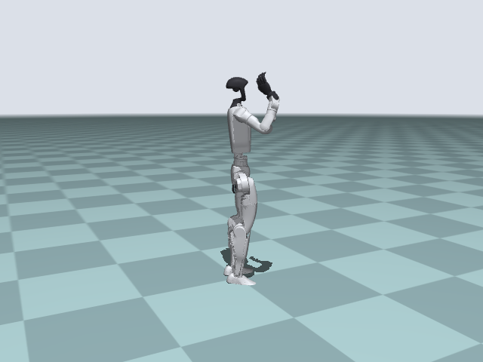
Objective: Upper body actions
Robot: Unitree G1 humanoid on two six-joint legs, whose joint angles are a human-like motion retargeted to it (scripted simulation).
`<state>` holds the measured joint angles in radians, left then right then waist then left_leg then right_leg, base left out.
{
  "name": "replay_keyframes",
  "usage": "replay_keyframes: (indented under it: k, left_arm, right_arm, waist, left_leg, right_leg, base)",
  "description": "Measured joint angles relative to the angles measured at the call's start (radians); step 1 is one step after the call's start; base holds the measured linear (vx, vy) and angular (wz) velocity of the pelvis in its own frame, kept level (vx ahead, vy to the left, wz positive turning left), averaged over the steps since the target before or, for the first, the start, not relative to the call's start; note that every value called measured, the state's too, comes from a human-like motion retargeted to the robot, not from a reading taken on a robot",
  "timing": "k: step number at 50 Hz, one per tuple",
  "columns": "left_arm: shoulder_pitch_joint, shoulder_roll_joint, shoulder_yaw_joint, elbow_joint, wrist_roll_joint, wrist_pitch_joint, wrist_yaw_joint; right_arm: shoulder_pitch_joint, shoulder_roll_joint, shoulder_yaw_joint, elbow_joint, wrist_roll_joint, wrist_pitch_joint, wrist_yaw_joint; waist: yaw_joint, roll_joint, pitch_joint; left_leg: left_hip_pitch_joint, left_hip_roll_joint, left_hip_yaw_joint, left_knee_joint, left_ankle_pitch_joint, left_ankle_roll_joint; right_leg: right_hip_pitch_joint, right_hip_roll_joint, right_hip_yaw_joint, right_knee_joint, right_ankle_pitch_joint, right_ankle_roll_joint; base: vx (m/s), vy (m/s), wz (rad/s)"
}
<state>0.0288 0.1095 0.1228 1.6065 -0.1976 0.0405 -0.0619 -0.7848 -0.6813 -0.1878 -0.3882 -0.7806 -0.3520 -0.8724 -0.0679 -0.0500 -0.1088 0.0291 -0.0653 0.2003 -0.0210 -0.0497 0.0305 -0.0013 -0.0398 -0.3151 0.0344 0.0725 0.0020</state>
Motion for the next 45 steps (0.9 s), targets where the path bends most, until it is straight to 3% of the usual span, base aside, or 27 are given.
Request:
replay_keyframes:
  k: [5, 16, 23, 28, 32, 36, 40, 45]
  left_arm:
    - [-0.009, -0.009, -0.002, -0.007, -0.002, -0.002, 0.001]
    - [-0.007, -0.025, -0.01, 0.002, -0.009, -0.004, 0.026]
    - [0.004, -0.025, -0.035, 0.011, 0.002, 0.003, 0.056]
    - [0.014, -0.025, -0.031, 0.004, -0.009, 0.003, 0.039]
    - [0.011, -0.022, -0.031, -0.009, -0.001, 0.007, 0.023]
    - [0.007, -0.013, -0.036, -0.022, 0.002, 0.011, 0.013]
    - [0.003, -0.006, -0.051, -0.028, -0.002, 0.017, 0.002]
    - [-0.001, 0.005, -0.093, -0.031, 0.004, 0.027, -0.022]
  right_arm:
    - [0.044, 0.05, -0.019, -0.043, 0.024, 0.003, 0.017]
    - [0.379, 0.277, -0.144, 0.013, 0.494, -0.202, 0.22]
    - [0.711, 0.397, -0.062, 0.28, 0.407, -0.254, 0.294]
    - [0.787, 0.44, -0.003, 0.678, 0.279, -0.234, 0.505]
    - [0.775, 0.455, 0.021, 1.03, 0.187, -0.175, 0.713]
    - [0.762, 0.47, 0.028, 1.356, 0.125, -0.07, 0.803]
    - [0.776, 0.485, 0.036, 1.647, 0.049, 0.011, 0.694]
    - [0.797, 0.519, 0.108, 1.977, 0.013, 0.225, 0.503]
  waist:
    - [0.002, 0.004, 0.007]
    - [-0.026, 0.017, 0.011]
    - [-0.023, 0.021, 0.032]
    - [-0.025, 0.032, 0.046]
    - [-0.032, 0.049, 0.057]
    - [-0.03, 0.057, 0.061]
    - [-0.015, 0.059, 0.057]
    - [-0.001, 0.056, 0.06]
  left_leg:
    - [-0.003, -0.001, -0.009, 0.0, 0.003, 0.001]
    - [-0.018, -0.003, -0.041, 0.001, 0.008, 0.002]
    - [-0.009, -0.001, -0.031, 0.003, 0.009, 0.001]
    - [0.0, 0.005, -0.013, 0.004, 0.007, 0.002]
    - [0.0, 0.012, -0.001, 0.006, 0.005, 0.002]
    - [-0.007, 0.014, -0.001, 0.007, 0.006, 0.001]
    - [-0.014, 0.012, -0.007, 0.006, 0.01, 0.0]
    - [-0.015, 0.01, -0.016, 0.006, 0.013, 0.0]
  right_leg:
    - [0.003, 0.0, -0.006, -0.001, -0.001, 0.001]
    - [0.006, 0.001, -0.033, -0.008, -0.007, 0.003]
    - [0.014, 0.003, -0.026, -0.008, -0.005, 0.001]
    - [0.015, 0.008, -0.01, -0.004, -0.001, -0.001]
    - [0.008, 0.013, 0.0, -0.001, 0.003, -0.002]
    - [0.001, 0.012, 0.0, -0.002, 0.006, -0.002]
    - [-0.003, 0.009, -0.006, -0.002, 0.007, -0.002]
    - [0.001, 0.008, -0.013, -0.003, 0.004, -0.002]
  base:
    - [0.0, 0.0, 0.0]
    - [-0.01, 0.0, 0.06]
    - [0.0, 0.0, 0.0]
    - [-0.02, -0.02, -0.16]
    - [-0.09, 0.02, -0.16]
    - [-0.05, 0.0, -0.02]
    - [0.0, 0.0, 0.0]
    - [0.0, 0.0, 0.0]
